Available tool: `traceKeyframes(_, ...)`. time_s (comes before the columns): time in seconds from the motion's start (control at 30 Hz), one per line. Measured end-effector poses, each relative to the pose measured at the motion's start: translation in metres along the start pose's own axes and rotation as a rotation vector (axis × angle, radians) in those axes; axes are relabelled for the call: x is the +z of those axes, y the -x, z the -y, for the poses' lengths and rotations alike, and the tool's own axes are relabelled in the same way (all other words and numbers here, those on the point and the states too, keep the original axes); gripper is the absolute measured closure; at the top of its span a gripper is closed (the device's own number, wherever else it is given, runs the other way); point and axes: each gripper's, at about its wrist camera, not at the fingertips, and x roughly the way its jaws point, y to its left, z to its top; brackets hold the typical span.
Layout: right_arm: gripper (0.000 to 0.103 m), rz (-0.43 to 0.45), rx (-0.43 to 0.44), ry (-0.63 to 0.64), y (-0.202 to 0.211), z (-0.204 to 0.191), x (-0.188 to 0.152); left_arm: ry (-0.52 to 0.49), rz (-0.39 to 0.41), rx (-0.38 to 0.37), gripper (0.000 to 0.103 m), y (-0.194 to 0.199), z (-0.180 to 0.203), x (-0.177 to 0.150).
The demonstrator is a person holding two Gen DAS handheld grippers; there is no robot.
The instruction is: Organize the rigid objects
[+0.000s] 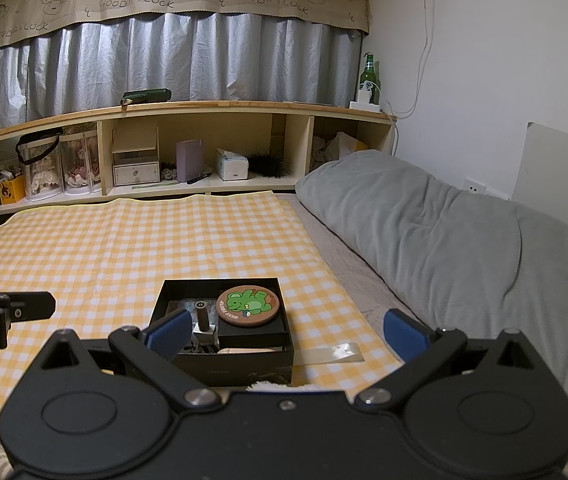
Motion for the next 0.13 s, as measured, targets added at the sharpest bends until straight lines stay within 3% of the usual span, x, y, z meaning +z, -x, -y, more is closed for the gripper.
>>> traceKeyframes(0.13, 0.0, 0.0, 0.001, -0.001, 0.0, 0.0001, 0.0001, 0.005, -0.002, -0.003, 0.0, 0.0007, -0.0009, 0.0005)
